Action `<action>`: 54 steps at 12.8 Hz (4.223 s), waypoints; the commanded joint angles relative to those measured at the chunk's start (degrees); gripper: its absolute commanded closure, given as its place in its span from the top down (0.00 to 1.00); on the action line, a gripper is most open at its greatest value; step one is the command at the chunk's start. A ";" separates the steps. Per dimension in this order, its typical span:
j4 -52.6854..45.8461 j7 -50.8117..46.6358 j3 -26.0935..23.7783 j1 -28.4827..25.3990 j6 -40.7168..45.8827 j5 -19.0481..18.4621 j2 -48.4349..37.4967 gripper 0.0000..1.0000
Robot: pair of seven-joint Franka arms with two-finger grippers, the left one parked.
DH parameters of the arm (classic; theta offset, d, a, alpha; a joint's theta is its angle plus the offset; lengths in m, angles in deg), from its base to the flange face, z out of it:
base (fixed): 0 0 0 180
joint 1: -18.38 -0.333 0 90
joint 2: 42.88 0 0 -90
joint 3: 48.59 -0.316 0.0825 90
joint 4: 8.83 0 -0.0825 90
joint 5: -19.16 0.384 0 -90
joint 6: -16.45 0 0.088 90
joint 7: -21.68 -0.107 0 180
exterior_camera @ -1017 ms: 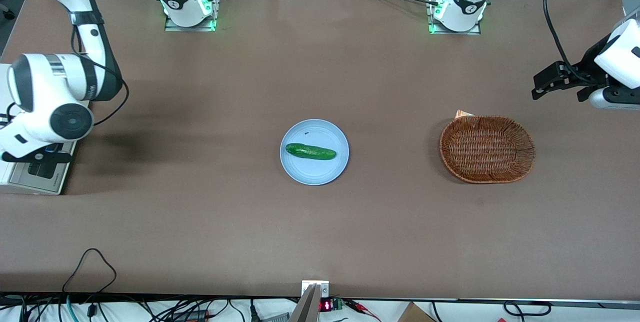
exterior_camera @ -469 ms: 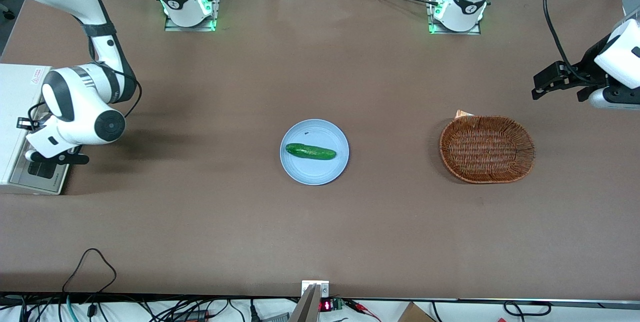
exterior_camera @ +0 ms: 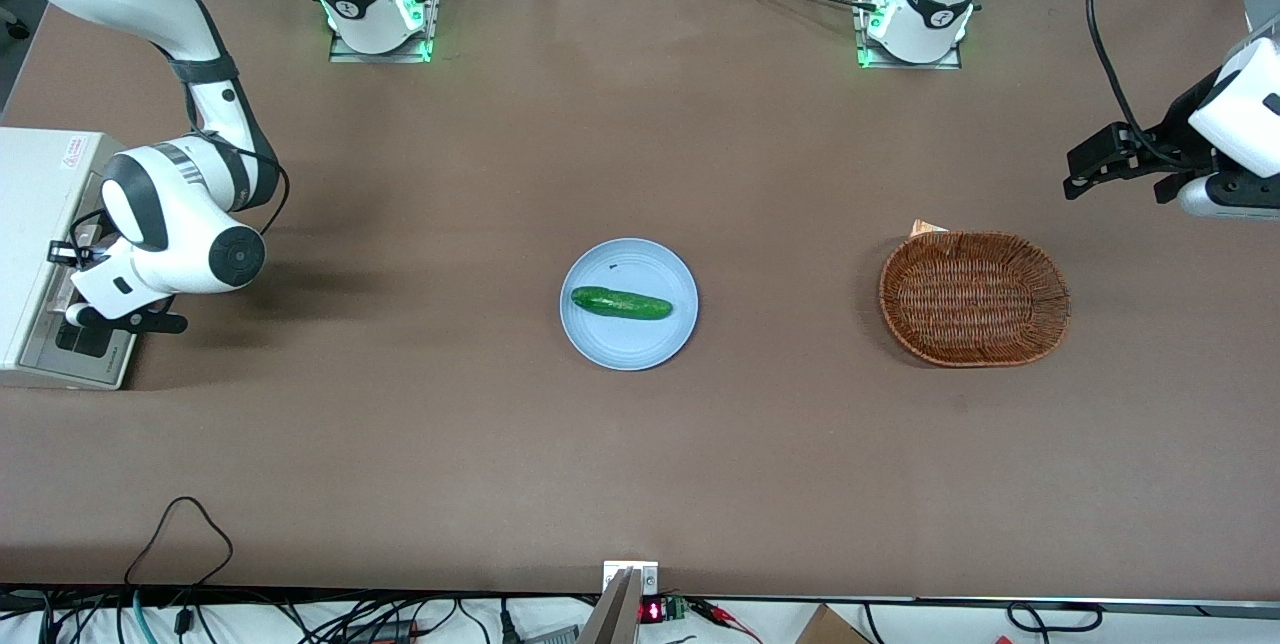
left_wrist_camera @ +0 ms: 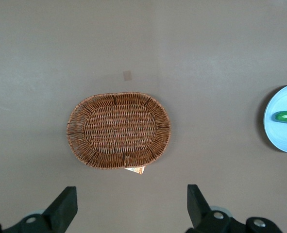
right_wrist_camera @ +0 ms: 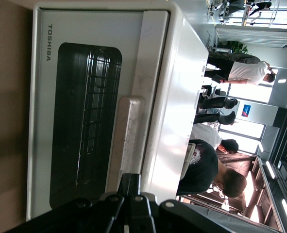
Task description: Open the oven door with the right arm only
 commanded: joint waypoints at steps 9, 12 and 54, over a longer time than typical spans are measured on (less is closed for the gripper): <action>0.52 -5.29 0.03 0.78 -0.65 -3.83 1.52 0.00; 0.35 -5.38 -0.06 0.78 -0.99 -3.39 1.52 0.00; -2.90 -5.20 -4.27 -1.06 -11.54 9.96 14.08 0.00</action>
